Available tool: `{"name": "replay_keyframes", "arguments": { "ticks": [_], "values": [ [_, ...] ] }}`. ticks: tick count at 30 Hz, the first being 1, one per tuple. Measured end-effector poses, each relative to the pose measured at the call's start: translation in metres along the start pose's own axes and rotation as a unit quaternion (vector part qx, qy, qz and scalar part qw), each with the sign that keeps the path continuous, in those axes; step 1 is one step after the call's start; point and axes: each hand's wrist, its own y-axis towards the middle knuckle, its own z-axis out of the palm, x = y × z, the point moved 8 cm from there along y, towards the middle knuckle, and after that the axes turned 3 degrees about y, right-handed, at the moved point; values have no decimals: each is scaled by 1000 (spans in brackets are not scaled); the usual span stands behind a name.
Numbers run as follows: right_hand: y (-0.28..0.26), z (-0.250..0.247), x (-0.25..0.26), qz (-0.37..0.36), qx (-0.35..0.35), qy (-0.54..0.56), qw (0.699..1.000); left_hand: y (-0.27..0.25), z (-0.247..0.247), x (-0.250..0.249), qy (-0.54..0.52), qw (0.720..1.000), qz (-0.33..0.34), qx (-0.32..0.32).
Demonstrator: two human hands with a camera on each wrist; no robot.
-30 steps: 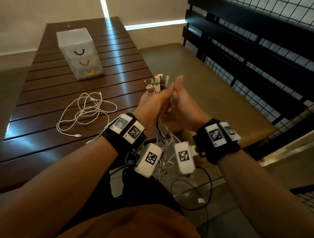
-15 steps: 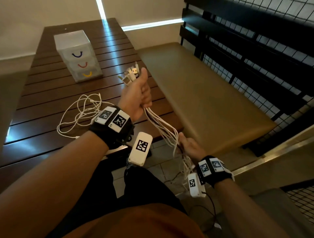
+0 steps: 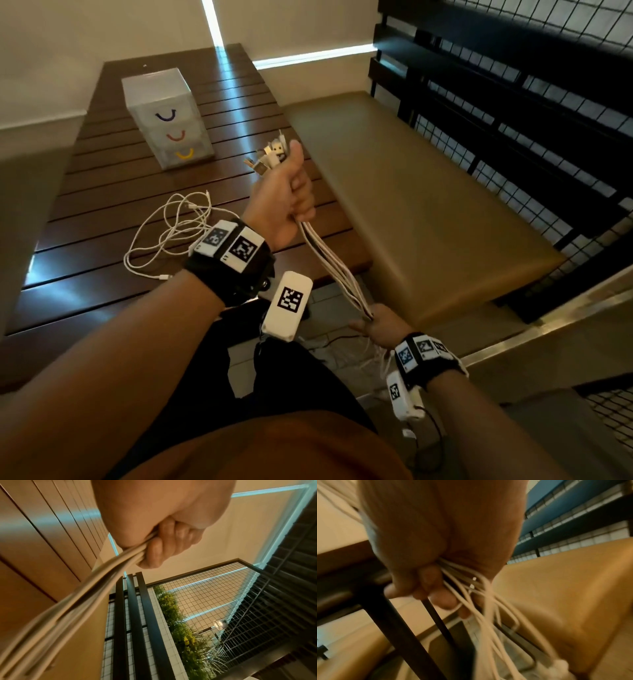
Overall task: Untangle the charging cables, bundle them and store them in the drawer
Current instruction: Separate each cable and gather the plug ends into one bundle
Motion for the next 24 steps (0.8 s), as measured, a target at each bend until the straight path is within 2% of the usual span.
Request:
{"name": "replay_keyframes", "arguments": {
  "ticks": [2,4,6,8,10,12,13,14,15,17,19,20,21,24],
  "values": [
    [-1,12,-29,67,45,-84,993,-3,-9,11,18,1000,-18,9],
    [-5,18,-40,84,107,-195,971,-9,-25,21,46,998,-40,19],
    [-15,15,-24,77,172,-270,944,-18,-45,29,63,996,-57,20],
    [-22,-2,24,35,200,-298,933,-29,-62,39,87,994,-71,17],
    [-25,-27,101,-68,148,-271,949,-41,-73,50,117,989,-93,20],
    [-27,-55,191,-208,4,-116,971,-52,-79,59,126,986,-108,25],
    [-31,-66,232,-273,-65,-28,959,-57,-81,62,127,985,-112,26],
    [-31,-69,266,-317,-95,29,943,-60,-84,64,128,985,-114,25],
    [-30,-62,295,-339,-88,53,935,-64,-86,65,129,985,-115,24],
    [-25,-27,339,-335,16,14,942,-71,-94,62,131,985,-115,15],
    [-28,19,354,-286,145,-116,940,-79,-108,56,129,986,-108,-7],
    [-29,39,353,-262,186,-168,932,-83,-117,53,129,986,-102,-21],
    [-28,56,354,-257,201,-200,924,-88,-126,50,130,986,-94,-40],
    [-18,93,363,-297,181,-215,913,-103,-161,51,89,983,-87,-136]
  ]
}}
